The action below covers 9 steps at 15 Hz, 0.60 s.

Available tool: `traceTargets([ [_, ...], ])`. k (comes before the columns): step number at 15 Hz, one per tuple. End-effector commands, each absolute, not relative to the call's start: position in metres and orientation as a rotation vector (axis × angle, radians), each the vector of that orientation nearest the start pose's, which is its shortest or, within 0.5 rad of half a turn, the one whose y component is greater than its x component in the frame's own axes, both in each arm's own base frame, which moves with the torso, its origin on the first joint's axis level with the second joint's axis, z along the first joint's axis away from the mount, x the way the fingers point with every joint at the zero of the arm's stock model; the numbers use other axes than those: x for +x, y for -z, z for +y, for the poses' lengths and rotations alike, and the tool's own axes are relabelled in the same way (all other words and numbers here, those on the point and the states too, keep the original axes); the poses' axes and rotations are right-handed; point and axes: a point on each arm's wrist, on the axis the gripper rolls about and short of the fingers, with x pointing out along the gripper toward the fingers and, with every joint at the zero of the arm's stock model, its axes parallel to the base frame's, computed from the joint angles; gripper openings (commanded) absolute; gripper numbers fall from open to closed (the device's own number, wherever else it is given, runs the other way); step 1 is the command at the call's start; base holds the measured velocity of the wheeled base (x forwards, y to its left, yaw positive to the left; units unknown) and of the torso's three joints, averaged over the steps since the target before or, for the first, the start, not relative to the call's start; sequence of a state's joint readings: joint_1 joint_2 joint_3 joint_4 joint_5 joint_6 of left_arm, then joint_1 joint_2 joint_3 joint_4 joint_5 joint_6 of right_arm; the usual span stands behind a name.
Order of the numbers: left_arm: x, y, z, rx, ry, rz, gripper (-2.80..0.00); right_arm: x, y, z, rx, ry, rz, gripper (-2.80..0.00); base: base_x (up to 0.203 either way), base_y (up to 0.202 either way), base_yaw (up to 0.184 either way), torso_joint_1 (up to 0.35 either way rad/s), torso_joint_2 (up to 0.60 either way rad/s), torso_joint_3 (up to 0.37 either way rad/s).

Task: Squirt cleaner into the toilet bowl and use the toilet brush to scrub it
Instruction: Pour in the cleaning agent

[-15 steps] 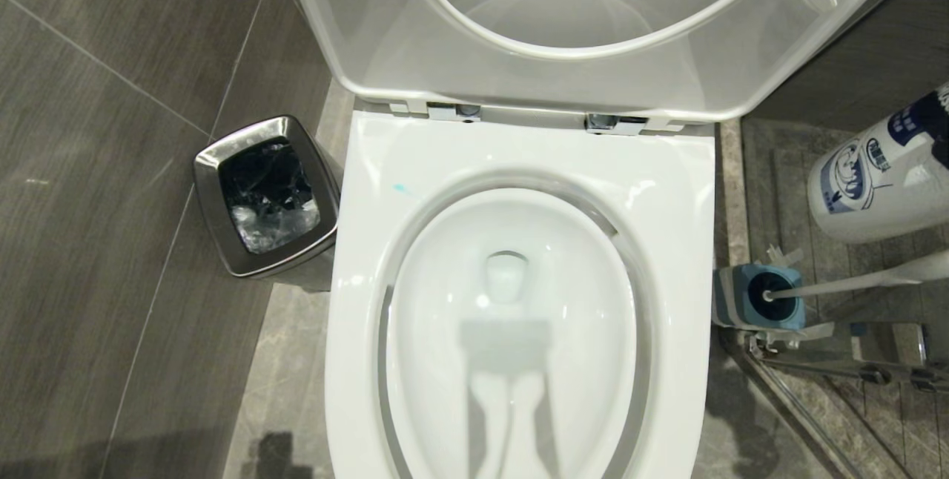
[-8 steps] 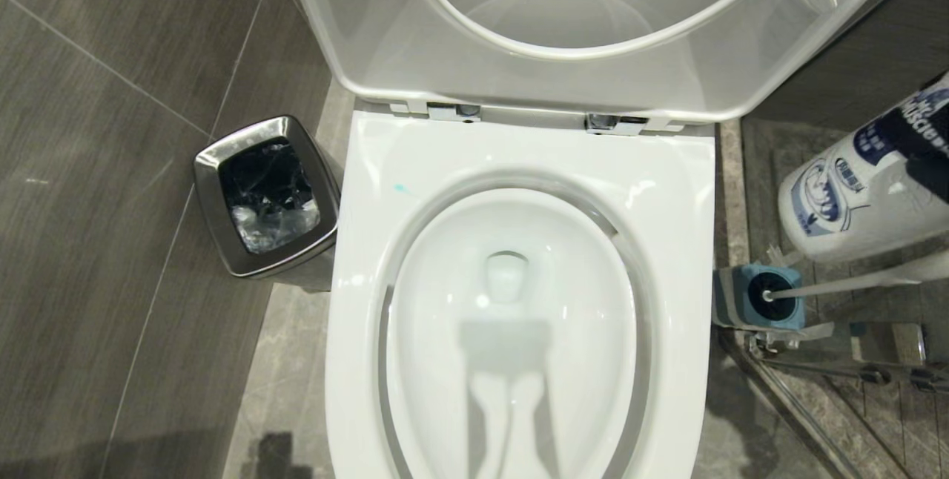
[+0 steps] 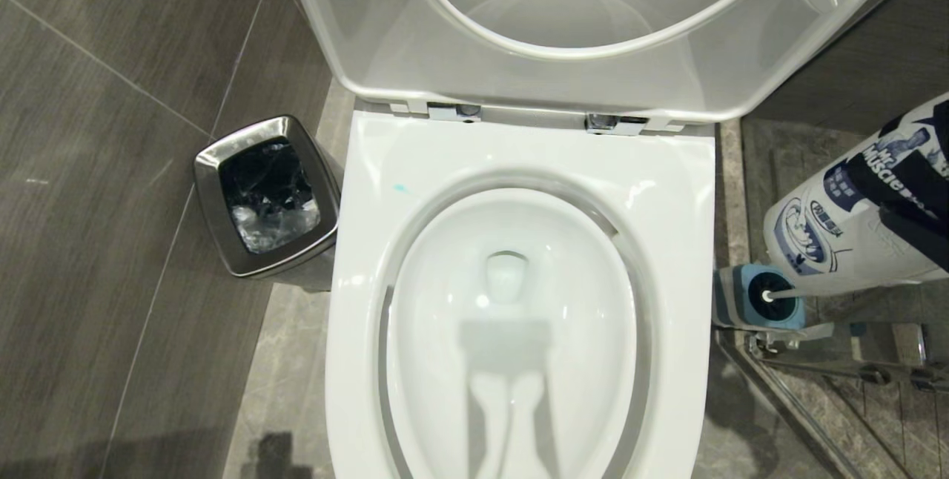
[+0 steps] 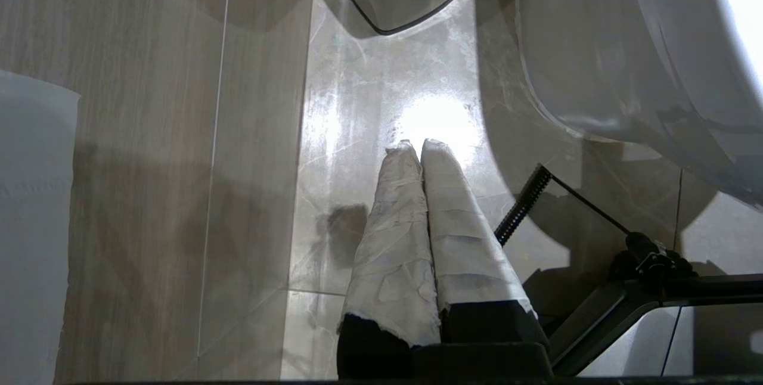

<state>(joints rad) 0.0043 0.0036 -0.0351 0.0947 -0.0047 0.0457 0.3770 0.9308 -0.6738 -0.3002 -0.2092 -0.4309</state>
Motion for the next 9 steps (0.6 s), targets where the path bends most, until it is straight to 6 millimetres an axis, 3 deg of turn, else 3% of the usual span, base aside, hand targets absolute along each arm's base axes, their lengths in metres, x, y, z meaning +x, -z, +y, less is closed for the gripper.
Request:
traceTargets([
  [1, -0.026, -0.076, 0.0, 0.046, 0.001, 0.063, -2.8, 0.099, -0.281, 0.034, -0.46, -0.138, -0.115, -2.8, 0.0, 0.0, 0.0, 0.0, 0.0, 0.0],
  [6, -0.026, -0.076, 0.0, 0.046, 0.001, 0.063, -2.8, 0.098, -0.288, 0.034, -0.58, -0.148, -0.044, -2.8, 0.0, 0.0, 0.0, 0.0, 0.0, 0.0],
  [9, -0.026, -0.076, 0.0, 0.046, 0.001, 0.063, -2.8, 0.111, -0.297, 0.039, -0.62, -0.151, -0.041, -2.8, 0.0, 0.0, 0.0, 0.0, 0.0, 0.0],
])
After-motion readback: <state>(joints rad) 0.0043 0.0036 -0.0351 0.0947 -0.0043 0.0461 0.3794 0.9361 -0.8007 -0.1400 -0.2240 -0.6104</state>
